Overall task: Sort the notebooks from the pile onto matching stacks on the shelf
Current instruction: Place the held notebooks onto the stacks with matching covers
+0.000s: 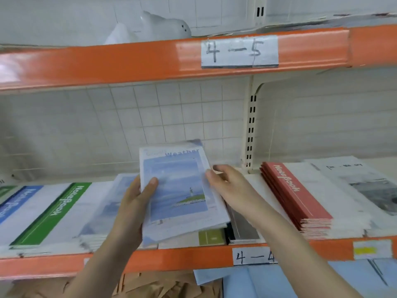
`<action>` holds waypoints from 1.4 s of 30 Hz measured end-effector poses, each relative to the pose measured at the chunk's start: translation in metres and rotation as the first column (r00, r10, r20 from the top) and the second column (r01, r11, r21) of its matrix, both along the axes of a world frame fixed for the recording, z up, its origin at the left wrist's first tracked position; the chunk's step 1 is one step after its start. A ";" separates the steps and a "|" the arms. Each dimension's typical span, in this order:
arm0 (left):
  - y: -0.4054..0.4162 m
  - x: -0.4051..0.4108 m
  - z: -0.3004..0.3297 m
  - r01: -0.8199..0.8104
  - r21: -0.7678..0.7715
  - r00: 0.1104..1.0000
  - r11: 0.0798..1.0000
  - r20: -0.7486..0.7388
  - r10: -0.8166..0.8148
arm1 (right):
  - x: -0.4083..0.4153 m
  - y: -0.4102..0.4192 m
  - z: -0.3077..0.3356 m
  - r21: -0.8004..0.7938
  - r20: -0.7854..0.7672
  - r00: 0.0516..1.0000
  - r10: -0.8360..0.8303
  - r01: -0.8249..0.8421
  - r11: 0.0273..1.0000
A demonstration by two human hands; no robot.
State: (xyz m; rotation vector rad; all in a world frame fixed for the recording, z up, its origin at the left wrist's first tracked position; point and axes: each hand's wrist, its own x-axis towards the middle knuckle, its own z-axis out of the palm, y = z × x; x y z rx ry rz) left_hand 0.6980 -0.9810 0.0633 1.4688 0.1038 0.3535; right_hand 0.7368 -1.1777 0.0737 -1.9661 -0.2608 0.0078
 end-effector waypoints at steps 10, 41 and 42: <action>0.141 0.014 0.021 -0.012 0.416 0.978 0.909 -0.186 0.098 | 0.026 0.127 -0.017 0.090 -0.038 0.991 0.132 -0.128 0.988; 0.254 0.006 -0.026 -0.076 0.571 0.996 0.818 0.007 0.088 | 0.008 0.236 0.003 -0.341 0.312 0.950 0.015 0.097 0.935; 0.274 0.000 -0.025 -0.127 0.552 0.991 0.824 0.046 0.122 | 0.005 0.258 0.006 -0.338 0.286 0.954 0.093 0.009 0.941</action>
